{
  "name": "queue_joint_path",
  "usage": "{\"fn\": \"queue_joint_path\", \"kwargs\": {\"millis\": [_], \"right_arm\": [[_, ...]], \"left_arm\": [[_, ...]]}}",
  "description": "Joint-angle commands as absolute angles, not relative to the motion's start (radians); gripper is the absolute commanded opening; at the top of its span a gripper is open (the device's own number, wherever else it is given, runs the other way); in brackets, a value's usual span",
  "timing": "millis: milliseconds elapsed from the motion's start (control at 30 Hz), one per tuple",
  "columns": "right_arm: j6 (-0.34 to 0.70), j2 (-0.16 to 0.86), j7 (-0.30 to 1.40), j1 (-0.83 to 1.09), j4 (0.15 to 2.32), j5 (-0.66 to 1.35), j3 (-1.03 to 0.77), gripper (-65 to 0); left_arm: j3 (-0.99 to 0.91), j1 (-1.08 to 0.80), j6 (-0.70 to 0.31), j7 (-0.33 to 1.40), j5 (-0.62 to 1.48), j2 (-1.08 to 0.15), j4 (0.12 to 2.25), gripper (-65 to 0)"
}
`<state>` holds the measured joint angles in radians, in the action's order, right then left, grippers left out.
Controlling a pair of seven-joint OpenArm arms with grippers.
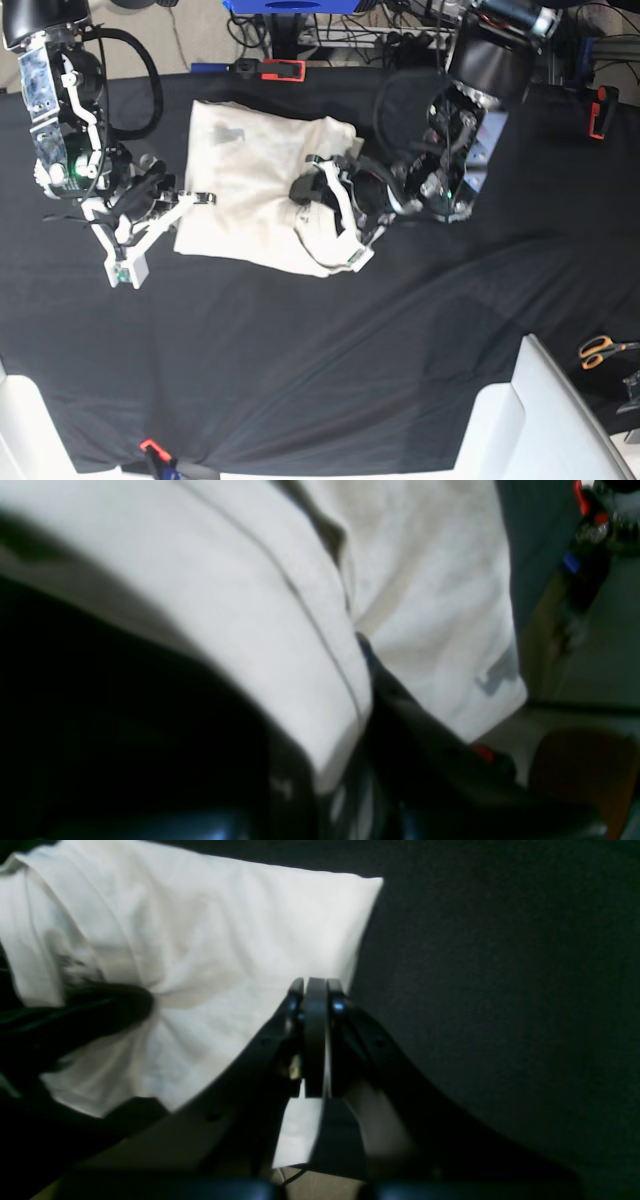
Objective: Fold the T-shirt properly
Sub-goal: 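Fold the grasped collar edge over toward the shirt's middle with the left gripper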
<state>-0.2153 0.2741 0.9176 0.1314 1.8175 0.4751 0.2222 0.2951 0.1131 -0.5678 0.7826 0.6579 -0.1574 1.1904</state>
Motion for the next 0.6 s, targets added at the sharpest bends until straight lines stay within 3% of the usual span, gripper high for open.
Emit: {"fn": "queue_joint_path", "kwargs": {"millis": [0,233,567], "right_arm": [[-0.209,0.282,0.901,0.119,1.831,0.478,0.216,-64.8],[-0.209,0.282,0.901,0.119,1.831,0.478,0.216,-64.8],[-0.211,0.278,0.901,0.119,1.831,0.478,0.216,-64.8]], "left_arm": [[0.305,0.159,-0.572,0.783,0.676,-0.166,1.205,-65.0],[0.559,0.329,-0.572,0.883,0.674,-0.277,1.199,-65.0],[0.955,0.509,-0.573,0.880,0.674,-0.401,1.198,-65.0]]}}
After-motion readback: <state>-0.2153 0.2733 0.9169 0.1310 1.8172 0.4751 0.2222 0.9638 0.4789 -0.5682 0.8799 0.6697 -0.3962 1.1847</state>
